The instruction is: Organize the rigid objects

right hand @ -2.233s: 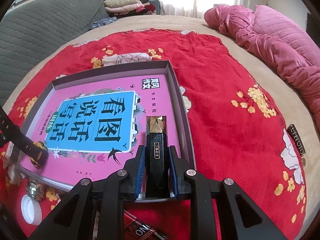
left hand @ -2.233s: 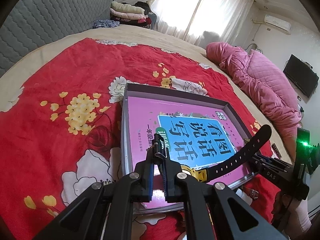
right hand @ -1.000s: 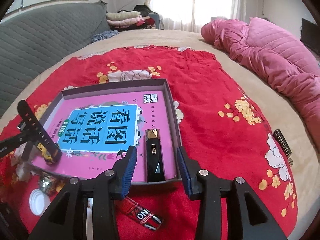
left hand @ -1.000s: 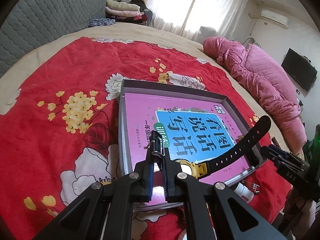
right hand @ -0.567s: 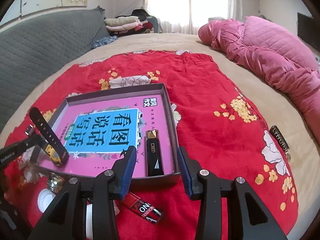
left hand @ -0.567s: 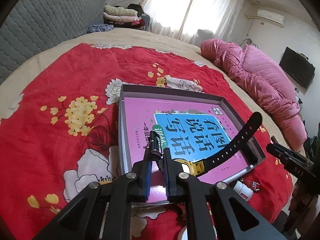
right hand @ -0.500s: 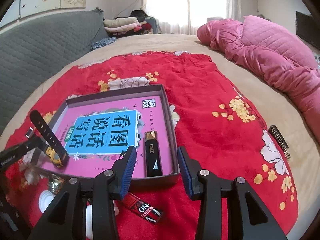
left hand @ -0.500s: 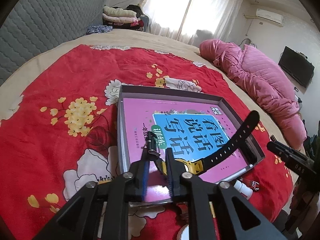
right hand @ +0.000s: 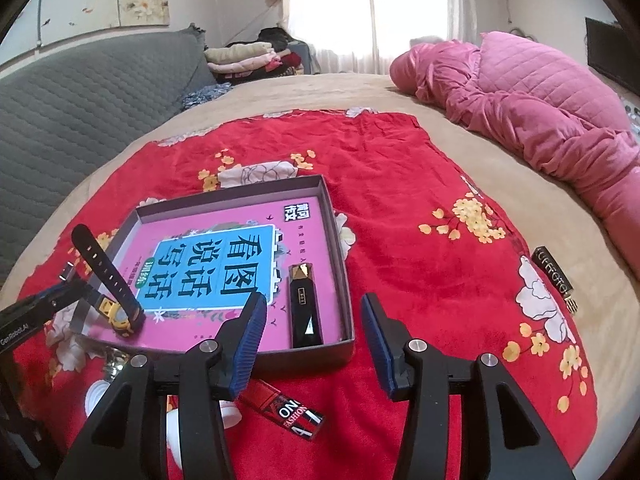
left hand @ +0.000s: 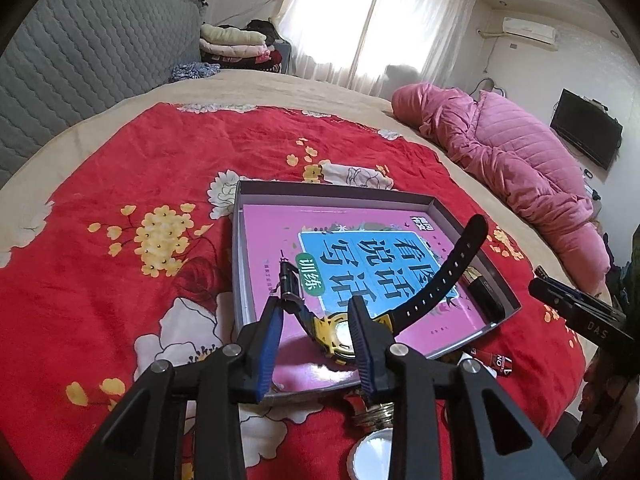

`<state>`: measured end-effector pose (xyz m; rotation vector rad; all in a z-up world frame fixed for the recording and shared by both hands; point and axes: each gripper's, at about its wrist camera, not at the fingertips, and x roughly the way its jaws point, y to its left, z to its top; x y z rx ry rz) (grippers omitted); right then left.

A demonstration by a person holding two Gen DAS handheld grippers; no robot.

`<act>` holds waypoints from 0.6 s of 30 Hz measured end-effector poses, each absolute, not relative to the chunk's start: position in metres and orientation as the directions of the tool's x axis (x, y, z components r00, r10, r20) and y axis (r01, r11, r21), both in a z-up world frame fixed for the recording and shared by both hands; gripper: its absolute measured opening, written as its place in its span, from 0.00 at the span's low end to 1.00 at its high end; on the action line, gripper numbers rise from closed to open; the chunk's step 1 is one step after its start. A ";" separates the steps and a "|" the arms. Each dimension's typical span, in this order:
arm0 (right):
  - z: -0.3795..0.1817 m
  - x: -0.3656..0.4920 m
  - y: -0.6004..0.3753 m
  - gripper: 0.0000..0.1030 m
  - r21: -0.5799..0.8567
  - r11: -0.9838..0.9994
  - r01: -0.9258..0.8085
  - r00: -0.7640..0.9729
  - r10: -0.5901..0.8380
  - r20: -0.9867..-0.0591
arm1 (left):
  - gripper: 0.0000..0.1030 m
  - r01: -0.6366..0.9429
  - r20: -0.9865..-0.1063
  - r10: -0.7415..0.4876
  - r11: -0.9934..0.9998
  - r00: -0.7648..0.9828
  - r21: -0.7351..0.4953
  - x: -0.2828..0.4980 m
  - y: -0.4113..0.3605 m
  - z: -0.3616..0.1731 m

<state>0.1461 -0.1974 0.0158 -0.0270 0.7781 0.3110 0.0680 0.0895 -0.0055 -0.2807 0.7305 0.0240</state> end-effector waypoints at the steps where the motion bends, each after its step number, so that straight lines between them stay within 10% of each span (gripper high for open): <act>1: 0.017 0.145 -0.197 0.49 0.089 0.954 -0.287 0.671 0.267 -0.692 | 0.32 -0.119 -0.661 -0.074 0.963 0.747 -0.242 0.067 0.089 -0.005; 18: 0.029 0.136 -0.191 0.51 0.085 0.946 -0.314 0.689 0.288 -0.665 | 0.49 -0.134 -0.642 -0.048 0.963 0.765 -0.232 0.054 0.078 0.013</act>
